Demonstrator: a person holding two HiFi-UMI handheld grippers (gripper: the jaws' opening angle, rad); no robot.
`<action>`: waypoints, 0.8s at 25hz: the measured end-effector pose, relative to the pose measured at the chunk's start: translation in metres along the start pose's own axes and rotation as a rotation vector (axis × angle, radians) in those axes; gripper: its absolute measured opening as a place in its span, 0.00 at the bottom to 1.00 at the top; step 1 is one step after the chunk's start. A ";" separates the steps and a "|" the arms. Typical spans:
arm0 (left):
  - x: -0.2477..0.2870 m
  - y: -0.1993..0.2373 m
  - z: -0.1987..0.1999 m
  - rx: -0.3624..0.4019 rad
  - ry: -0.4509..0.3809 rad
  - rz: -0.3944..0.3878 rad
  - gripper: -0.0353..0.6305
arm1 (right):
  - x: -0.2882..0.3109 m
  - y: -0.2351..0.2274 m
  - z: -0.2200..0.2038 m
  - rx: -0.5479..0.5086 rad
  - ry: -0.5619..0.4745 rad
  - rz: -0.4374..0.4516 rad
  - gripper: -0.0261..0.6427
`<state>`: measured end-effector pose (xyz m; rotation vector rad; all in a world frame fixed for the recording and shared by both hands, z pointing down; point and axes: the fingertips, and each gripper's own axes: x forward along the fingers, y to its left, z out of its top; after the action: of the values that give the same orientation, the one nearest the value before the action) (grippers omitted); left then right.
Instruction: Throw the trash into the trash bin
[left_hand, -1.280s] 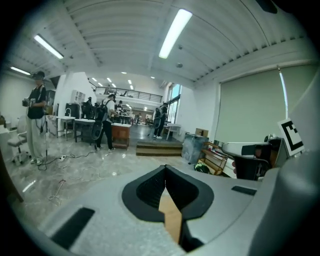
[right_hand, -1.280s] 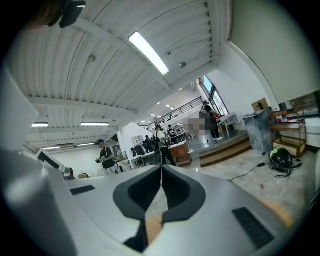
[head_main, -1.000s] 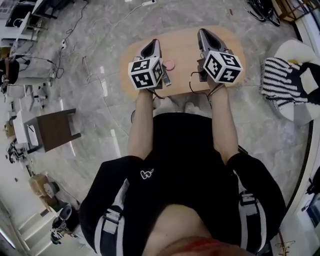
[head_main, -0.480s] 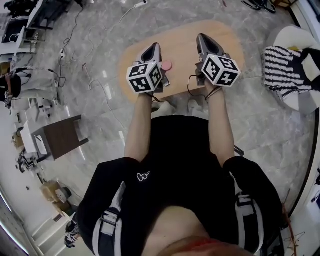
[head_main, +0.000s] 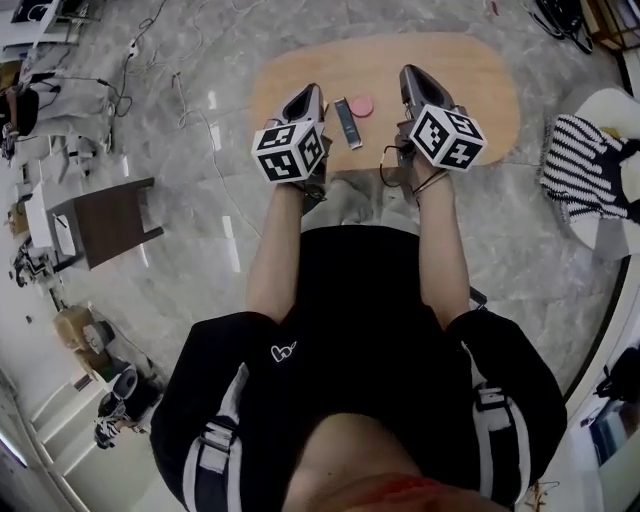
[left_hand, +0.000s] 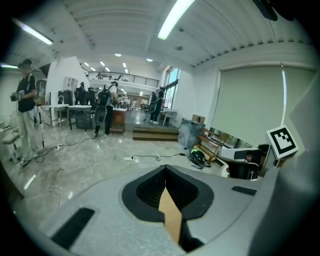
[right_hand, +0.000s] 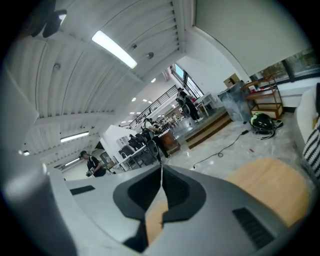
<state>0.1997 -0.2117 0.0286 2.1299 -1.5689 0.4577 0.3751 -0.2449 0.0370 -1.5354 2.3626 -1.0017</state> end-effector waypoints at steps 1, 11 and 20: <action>-0.005 0.015 -0.006 -0.023 0.008 0.015 0.06 | 0.009 0.008 -0.011 -0.002 0.025 0.005 0.06; -0.026 0.136 -0.112 -0.311 0.106 0.153 0.06 | 0.071 0.058 -0.125 -0.079 0.275 0.038 0.06; -0.036 0.191 -0.172 -0.495 0.125 0.179 0.06 | 0.097 0.095 -0.207 -0.133 0.440 0.065 0.06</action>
<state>0.0069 -0.1377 0.1854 1.5709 -1.6073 0.2212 0.1625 -0.2112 0.1598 -1.3818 2.8009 -1.3037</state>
